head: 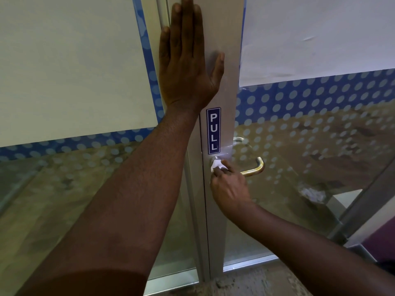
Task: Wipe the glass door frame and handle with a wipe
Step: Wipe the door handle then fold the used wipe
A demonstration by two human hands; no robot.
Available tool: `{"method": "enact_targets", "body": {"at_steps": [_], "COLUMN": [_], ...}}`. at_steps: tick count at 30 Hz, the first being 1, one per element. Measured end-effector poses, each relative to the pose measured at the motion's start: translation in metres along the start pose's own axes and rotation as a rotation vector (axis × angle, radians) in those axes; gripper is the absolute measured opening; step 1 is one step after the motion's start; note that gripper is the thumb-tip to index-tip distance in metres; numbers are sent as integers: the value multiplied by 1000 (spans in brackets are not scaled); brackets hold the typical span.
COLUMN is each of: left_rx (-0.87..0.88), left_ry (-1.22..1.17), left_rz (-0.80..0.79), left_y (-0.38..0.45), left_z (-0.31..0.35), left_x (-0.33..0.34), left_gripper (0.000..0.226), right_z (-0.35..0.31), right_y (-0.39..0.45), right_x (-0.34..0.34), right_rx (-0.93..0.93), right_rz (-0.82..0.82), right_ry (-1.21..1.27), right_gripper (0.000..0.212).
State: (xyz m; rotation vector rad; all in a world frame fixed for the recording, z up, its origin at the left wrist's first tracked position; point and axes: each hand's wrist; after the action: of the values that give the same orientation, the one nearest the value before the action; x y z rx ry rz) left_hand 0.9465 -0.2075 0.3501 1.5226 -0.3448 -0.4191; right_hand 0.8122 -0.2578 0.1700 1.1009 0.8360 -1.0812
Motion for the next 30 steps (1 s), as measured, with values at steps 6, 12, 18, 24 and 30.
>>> {"method": "enact_targets", "body": {"at_steps": [6, 12, 18, 24, 30], "left_rx": [-18, -23, -21, -41, -42], "left_ry": [2, -4, -20, 11, 14], "left_rz": [14, 48, 37, 38, 29], "left_y": [0, -2, -3, -2, -3], "left_z": [-3, -2, 0, -3, -2], "left_x": [0, 6, 4, 6, 8], "left_gripper": [72, 71, 71, 73, 73], "right_z": [0, 16, 19, 13, 18], "right_y": [8, -10, -16, -27, -32], "right_x": [4, 9, 6, 24, 30], "right_rx": [32, -8, -56, -13, 71], "right_rz": [18, 96, 135, 380, 488], "right_ry": [105, 158, 181, 176, 258], "right_gripper": [30, 36, 29, 31, 20]}}
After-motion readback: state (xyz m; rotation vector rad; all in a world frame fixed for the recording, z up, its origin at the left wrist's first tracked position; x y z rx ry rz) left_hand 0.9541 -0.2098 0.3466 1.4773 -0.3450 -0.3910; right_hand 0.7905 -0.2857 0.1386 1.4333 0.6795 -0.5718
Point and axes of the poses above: each hand's wrist, its own y-axis towards the middle knuckle, its own x-axis out of the palm, z = x × y, and after that the axes turned 6 degrees about -x, right-handed
